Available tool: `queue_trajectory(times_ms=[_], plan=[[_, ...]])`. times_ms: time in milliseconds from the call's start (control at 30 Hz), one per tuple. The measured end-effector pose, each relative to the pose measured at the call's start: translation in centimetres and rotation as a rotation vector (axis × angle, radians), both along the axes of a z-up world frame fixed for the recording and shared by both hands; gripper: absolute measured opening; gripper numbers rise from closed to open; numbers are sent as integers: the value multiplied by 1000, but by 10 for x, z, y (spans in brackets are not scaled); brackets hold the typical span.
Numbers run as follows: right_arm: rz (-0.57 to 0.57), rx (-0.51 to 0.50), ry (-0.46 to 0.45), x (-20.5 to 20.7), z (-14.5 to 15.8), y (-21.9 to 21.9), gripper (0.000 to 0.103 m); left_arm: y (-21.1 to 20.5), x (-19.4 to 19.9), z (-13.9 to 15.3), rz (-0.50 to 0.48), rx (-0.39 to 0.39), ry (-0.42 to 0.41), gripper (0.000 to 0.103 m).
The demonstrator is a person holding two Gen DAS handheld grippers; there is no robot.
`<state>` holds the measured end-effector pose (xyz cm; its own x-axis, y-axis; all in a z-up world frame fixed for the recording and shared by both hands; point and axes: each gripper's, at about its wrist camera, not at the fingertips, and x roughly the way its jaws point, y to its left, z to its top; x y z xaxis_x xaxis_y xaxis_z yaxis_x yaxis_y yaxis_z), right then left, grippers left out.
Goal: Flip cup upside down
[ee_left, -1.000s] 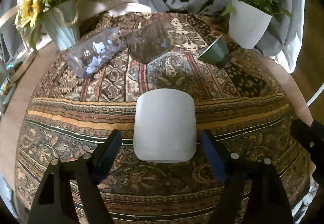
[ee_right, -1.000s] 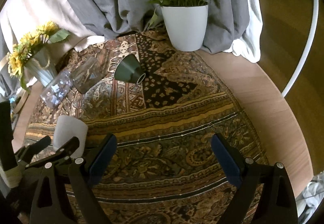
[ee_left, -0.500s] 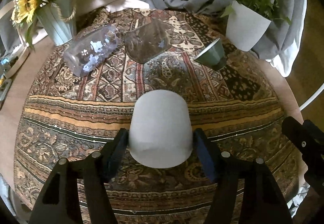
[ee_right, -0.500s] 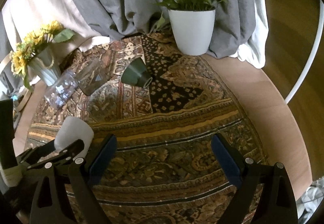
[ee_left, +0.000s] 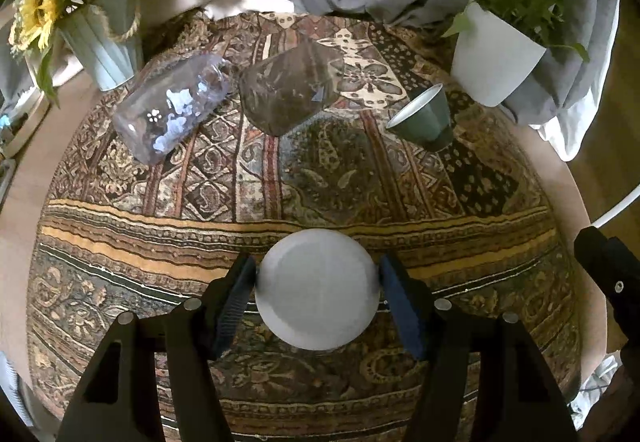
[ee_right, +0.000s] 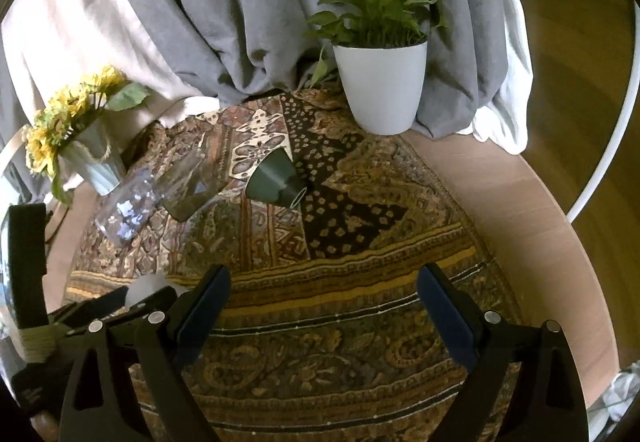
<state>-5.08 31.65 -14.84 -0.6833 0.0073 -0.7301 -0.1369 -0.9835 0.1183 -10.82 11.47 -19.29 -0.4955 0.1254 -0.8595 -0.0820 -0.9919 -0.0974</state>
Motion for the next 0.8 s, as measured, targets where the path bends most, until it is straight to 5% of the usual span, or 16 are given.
queue_trajectory(times_ms=[133, 233, 400, 800], plan=[[0, -1, -11, -2, -3, 1, 94, 2, 0, 1, -8, -5, -1, 65], [-3, 4, -9, -1, -2, 1, 94, 1, 4, 5, -1, -13, 22, 83], [-7, 4, 3, 4, 4, 0, 94, -2, 17, 25, 9, -17, 103, 89], [31, 4, 115, 35, 53, -22, 94, -28, 72, 110, 84, -97, 406, 103]])
